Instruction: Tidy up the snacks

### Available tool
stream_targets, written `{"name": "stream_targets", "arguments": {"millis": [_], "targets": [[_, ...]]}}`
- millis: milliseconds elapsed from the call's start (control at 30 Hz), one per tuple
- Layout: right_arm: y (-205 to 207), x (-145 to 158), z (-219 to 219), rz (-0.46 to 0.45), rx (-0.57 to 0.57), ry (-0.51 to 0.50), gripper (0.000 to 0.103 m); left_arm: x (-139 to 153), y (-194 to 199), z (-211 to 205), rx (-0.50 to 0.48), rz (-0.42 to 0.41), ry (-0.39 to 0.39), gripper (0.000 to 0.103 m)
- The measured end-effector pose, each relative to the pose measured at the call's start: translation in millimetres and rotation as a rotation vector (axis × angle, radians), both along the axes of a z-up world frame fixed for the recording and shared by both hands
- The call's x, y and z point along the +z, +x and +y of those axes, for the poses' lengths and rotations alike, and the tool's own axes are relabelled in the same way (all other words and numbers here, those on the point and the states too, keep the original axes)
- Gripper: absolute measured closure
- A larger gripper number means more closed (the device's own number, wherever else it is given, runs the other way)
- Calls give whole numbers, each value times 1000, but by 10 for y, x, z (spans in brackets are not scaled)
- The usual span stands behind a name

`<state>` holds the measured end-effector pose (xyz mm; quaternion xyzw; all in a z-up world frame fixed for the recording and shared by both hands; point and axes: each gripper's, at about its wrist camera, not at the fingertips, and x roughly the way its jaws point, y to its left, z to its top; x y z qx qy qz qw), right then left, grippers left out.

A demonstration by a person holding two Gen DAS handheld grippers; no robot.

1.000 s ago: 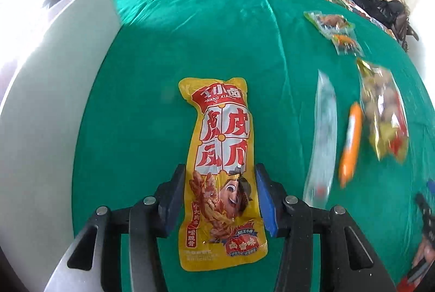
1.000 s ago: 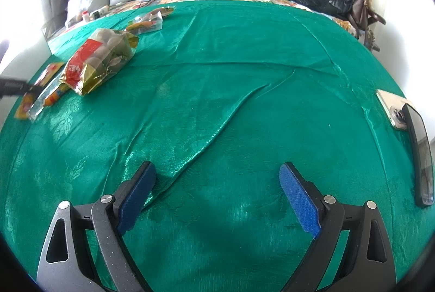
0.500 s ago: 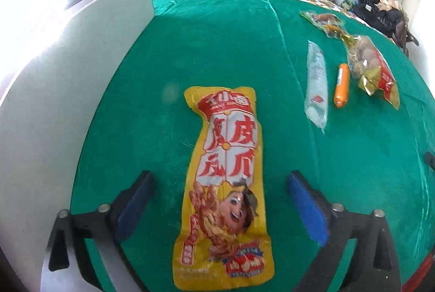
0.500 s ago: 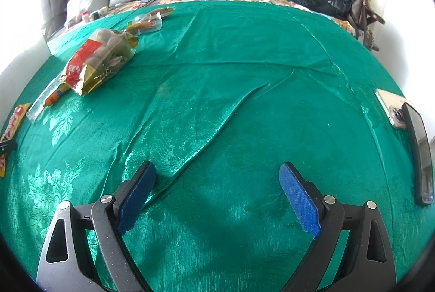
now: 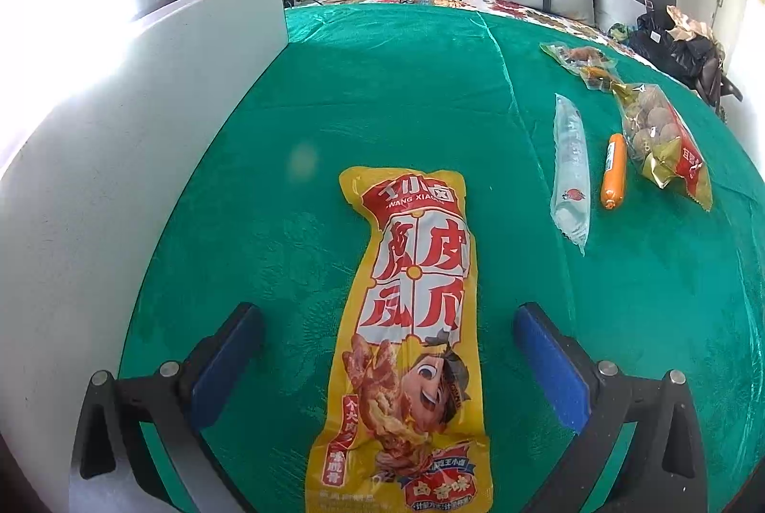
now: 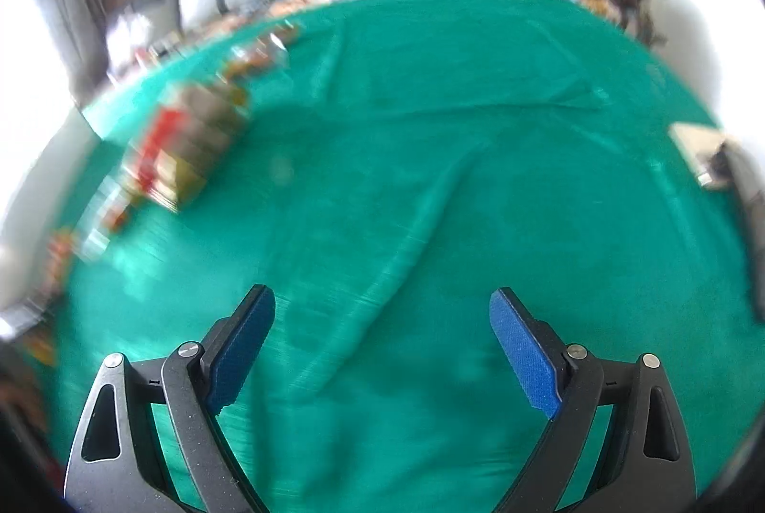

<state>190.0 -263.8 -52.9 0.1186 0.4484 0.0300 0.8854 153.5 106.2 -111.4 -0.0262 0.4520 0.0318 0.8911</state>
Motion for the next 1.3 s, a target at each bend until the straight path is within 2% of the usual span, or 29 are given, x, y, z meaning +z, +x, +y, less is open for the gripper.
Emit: {"name": "stream_targets", "arguments": {"millis": [67, 167, 333, 400, 433, 467, 533, 600, 767, 867, 900, 967, 1000, 1100, 1167, 1200, 1233, 1267, 1300], "targets": [[223, 152, 320, 1, 59, 45, 9, -1, -1, 1, 0, 0, 0, 0], [674, 233, 770, 51, 111, 108, 10, -3, -3, 4, 0, -1, -1, 0], [1317, 30, 1174, 153, 80, -19, 10, -6, -7, 3, 0, -1, -2, 0], [1413, -70, 1108, 190, 89, 26, 16, 4, -13, 4, 0, -2, -2, 0], [1399, -106, 1041, 194, 89, 68, 28, 4, -13, 4, 0, -2, -3, 0], [1373, -126, 950, 199, 84, 106, 46, 3, -14, 4, 1, -3, -2, 0], [1231, -99, 772, 195, 81, 167, 49, 4, -14, 1, 1, -3, -2, 0], [1007, -28, 652, 182, 113, 166, 52, 1, -16, 3, 1, -3, -2, 0], [295, 175, 604, 145, 236, -42, 52, 5, -19, 2, 1, -3, -1, 0], [-60, 57, 709, 144, 284, -148, 52, 10, -20, -2, 1, -2, 1, 0], [-146, -11, 749, 141, 290, -181, 45, 12, -20, -7, 1, -1, 3, 0], [-239, -50, 797, 100, 274, -206, 38, 14, -10, -8, -6, 7, 1, 0], [-220, -52, 813, 100, 258, -220, 30, 23, 14, -7, -24, 30, 2, 0], [-70, -32, 856, 154, 256, -232, 25, 48, 125, 21, -49, 136, -7, 1], [-5, -20, 887, 180, 275, -240, 25, 86, 146, 9, -45, 172, -10, 13], [-11, -5, 874, 183, 283, -226, 28, 137, 137, -7, -52, 172, -7, 38], [-4, 5, 859, 185, 287, -200, 36, 176, 129, -28, -71, 177, -10, 54], [-19, 25, 835, 190, 287, -158, 49, 189, 128, -47, -76, 197, 10, 55], [-62, 48, 818, 193, 279, -140, 52, 189, 109, -40, -77, 207, 7, 55]]}}
